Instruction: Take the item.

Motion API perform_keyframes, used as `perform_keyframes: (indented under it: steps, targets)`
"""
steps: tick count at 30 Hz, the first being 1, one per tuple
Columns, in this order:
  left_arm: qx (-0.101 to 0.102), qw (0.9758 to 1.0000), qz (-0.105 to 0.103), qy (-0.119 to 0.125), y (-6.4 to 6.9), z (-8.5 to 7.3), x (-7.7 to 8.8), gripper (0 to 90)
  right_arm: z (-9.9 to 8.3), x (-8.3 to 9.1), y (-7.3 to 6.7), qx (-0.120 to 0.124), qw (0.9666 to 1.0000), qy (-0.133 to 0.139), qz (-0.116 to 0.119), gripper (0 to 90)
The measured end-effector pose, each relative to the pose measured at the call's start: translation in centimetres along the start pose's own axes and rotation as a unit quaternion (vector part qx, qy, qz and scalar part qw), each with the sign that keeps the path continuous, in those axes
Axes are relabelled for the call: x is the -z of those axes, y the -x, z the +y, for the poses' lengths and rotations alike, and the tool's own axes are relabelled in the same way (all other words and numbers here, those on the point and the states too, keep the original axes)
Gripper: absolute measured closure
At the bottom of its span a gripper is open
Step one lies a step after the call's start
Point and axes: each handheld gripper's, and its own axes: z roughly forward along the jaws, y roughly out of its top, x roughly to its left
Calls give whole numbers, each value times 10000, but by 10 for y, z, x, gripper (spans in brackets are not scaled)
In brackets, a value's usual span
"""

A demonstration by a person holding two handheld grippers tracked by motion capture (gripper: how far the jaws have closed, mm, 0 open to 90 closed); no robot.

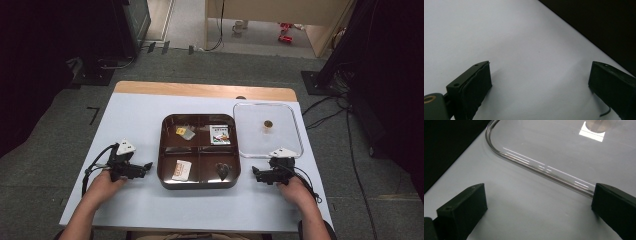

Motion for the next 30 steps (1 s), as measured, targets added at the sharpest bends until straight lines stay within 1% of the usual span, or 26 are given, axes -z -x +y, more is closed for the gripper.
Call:
perform_keyframes:
  steps: [20, 21, 25, 26, 27, 30]
  targets:
    - [-9, 10000, -2, -7, 0, 0, 0, 44, 0, 0, 0, 7, 10000, 4, -6, 0]
    - [-36, 10000, -10, -15, 0, 1, 0, 44, 0, 0, 0, 7, 10000, 4, -6, 0]
    - [-28, 9999, -34, -94, -1, 3, -1, 43, 0, 0, 0, 6, 10000, 6, -6, 0]
    - [-15, 9999, -15, -129, -1, 4, -1, 43, 0, 0, 0, 12, 10000, 8, -6, 0]
    - [-45, 9998, -5, -177, 0, 5, 0, 46, 0, 0, 0, 14, 10000, 10, -6, 0]
    - [-33, 9998, -1, -206, 1, 6, 0, 61, 0, 0, 0, 16, 10000, 7, -8, 0]
